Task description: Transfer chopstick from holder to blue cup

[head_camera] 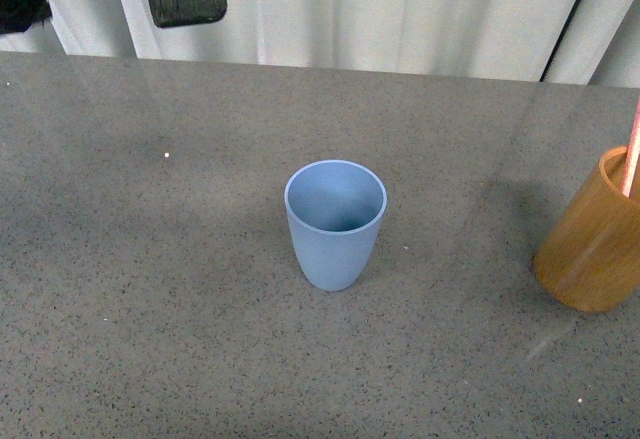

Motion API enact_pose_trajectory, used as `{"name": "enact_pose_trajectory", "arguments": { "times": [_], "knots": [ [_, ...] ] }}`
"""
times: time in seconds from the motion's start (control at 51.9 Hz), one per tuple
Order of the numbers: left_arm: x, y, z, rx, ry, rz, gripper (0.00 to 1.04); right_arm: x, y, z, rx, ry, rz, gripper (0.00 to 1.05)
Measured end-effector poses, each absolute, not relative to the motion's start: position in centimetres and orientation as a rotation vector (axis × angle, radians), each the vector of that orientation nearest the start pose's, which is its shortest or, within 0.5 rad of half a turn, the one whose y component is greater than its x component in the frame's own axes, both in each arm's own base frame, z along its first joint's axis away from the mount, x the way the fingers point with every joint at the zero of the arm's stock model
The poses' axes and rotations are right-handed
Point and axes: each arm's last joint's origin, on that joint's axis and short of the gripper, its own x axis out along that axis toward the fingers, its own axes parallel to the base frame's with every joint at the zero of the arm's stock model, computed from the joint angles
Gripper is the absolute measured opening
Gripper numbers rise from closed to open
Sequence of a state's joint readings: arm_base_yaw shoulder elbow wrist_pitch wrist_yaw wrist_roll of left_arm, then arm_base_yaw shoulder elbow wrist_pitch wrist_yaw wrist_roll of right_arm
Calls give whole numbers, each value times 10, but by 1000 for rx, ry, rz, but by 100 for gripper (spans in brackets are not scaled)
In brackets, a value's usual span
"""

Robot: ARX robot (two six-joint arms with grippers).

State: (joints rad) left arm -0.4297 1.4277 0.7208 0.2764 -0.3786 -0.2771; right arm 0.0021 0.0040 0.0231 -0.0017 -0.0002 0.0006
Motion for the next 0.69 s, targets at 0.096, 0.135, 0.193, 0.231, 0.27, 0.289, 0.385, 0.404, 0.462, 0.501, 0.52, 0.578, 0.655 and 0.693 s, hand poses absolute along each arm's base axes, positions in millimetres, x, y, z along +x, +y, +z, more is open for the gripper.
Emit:
{"name": "enact_pose_trajectory", "arguments": {
  "times": [0.096, 0.135, 0.193, 0.231, 0.27, 0.289, 0.385, 0.404, 0.462, 0.501, 0.52, 0.578, 0.655, 0.693],
  "knots": [
    [256, -92, 198, -60, 133, -14, 72, 96, 0, 171, 1, -17, 2, 95],
    [250, -85, 197, -51, 88, -9, 66, 96, 0, 171, 1, -17, 2, 95],
    [241, -76, 198, -47, 34, -7, 58, 96, 0, 171, 1, -17, 2, 95],
    [230, -64, 200, -38, 0, -6, 47, 96, 0, 171, 1, -17, 2, 95],
    [221, -57, 198, -30, -6, -6, 38, 96, 0, 171, 1, -17, 2, 95],
    [217, -53, 195, -26, -4, -9, 32, 96, 0, 171, 1, -17, 2, 95],
    [202, -41, 186, -15, 13, -8, 12, 96, 0, 171, 1, -17, 2, 95],
    [199, -39, 185, -14, 14, -8, 9, 96, 0, 171, 1, -17, 2, 95],
    [194, -35, 184, -15, 12, -8, 4, 96, 0, 171, 1, -17, 2, 95],
    [191, -33, 183, -10, 10, -10, 4, 96, 0, 171, 1, -17, 2, 95],
    [188, -31, 182, -9, 9, -8, 4, 96, 0, 171, 1, -17, 2, 95],
    [183, -28, 181, -8, 8, -5, 4, 96, 0, 171, 1, -17, 2, 95],
    [176, -23, 178, -7, 11, -3, 4, 96, 0, 171, 1, -17, 2, 95],
    [173, -22, 177, -6, 12, -3, 4, 96, 0, 171, 1, -17, 2, 95]
  ]
}}
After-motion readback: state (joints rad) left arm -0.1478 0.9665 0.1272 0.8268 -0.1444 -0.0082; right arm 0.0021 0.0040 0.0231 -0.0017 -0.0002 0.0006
